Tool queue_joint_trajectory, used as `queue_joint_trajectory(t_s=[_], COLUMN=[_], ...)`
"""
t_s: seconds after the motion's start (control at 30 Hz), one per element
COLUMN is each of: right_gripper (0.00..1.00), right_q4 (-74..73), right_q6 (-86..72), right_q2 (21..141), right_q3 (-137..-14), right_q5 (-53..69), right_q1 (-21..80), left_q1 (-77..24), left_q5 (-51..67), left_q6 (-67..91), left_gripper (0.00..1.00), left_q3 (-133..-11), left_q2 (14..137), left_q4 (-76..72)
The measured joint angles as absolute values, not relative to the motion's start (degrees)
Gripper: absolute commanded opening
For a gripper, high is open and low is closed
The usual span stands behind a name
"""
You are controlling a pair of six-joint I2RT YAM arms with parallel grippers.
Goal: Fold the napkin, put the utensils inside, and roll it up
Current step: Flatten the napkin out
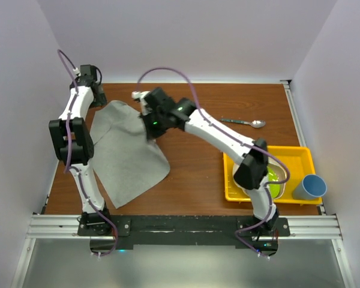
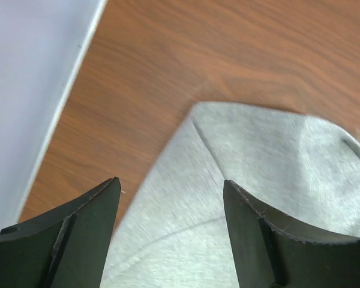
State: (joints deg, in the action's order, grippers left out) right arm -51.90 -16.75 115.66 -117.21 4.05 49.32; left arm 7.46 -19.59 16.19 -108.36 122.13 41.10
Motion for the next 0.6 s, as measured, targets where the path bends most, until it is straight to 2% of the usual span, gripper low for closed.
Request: queue_joint_trajectory(t_s=[0.1,0.27,0.3,0.4,0.5,0.6], right_gripper=[0.00,0.00,0.00,0.00,0.00,0.00], right_q4=[-49.82,-49.32,-49.08,-48.66,-48.97,-50.50], right_q6=[-15.94,-17.06,-17.78,-19.53,-20.97,-21.52], right_q2=[121.12,120.64,119.94,116.01,106.74,97.06], right_q3=[-124.92,-116.29,-113.27,-103.53,-90.24,-82.91], right_q5=[7.22,9.80,9.58,8.43,2.07,-5.72], right_q1=[56.45,59.07,58.06,52.18,41.06,31.38], left_q1=[5.52,1.78,1.48,1.26,1.34,1.34], left_q5=[-19.55,-12.08,-10.48,-6.31,-3.20,-1.06], left_q6=[18.35,22.44,23.29,25.15,26.39,27.81], left_gripper=[0.66,0.53,0.50,0.49,0.49,0.49], left_q3=[-102.65,-82.63,-79.37,-70.15,-64.07,-57.98], left_q2=[118.76,102.67,99.39,90.72,87.77,87.70], left_q4=[41.06,39.59,39.03,37.23,36.25,34.92])
